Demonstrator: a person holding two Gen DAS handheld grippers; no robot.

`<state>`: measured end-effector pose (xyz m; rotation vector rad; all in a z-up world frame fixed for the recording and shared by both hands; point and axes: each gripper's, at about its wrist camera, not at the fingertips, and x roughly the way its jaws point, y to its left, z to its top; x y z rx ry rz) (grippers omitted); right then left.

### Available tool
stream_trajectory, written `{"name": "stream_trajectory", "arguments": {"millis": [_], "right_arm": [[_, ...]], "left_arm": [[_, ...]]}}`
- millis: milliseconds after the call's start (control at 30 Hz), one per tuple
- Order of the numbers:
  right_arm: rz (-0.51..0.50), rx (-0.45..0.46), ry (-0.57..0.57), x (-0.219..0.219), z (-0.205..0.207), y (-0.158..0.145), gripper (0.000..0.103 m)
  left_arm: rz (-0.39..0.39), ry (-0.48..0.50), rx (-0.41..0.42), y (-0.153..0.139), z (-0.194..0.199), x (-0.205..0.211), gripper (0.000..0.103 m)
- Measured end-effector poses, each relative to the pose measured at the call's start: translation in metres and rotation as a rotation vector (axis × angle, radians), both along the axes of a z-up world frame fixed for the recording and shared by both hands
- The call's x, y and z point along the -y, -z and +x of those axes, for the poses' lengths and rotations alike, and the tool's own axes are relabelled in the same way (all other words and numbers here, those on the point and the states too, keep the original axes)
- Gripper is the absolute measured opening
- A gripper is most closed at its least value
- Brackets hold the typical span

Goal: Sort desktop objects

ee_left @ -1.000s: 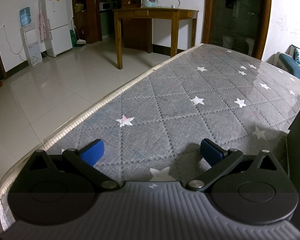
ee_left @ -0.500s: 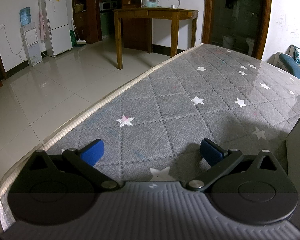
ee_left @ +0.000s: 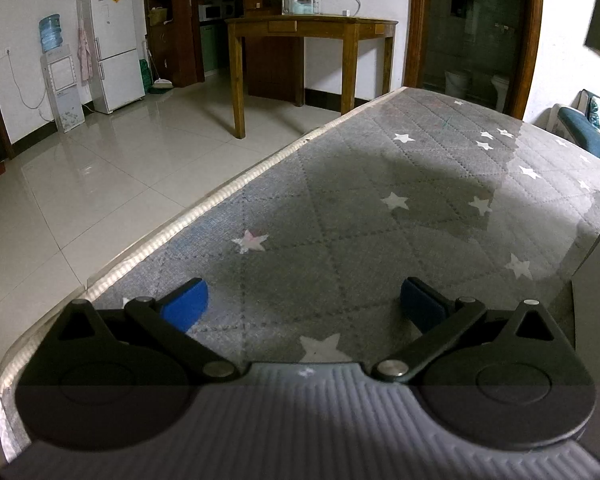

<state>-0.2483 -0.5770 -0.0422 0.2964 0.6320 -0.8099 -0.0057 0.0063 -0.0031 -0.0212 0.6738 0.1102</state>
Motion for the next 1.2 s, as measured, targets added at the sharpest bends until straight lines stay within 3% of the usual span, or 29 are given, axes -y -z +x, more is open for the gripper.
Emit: {"name": "stream_trajectory", "arguments": {"millis": [1200], "right_arm": [[0.000,0.000,0.000,-0.0002,-0.0004,0.0000,0.103]], "left_arm": [[0.000,0.000,0.000,0.0004,0.0008,0.0013,0.103]]}}
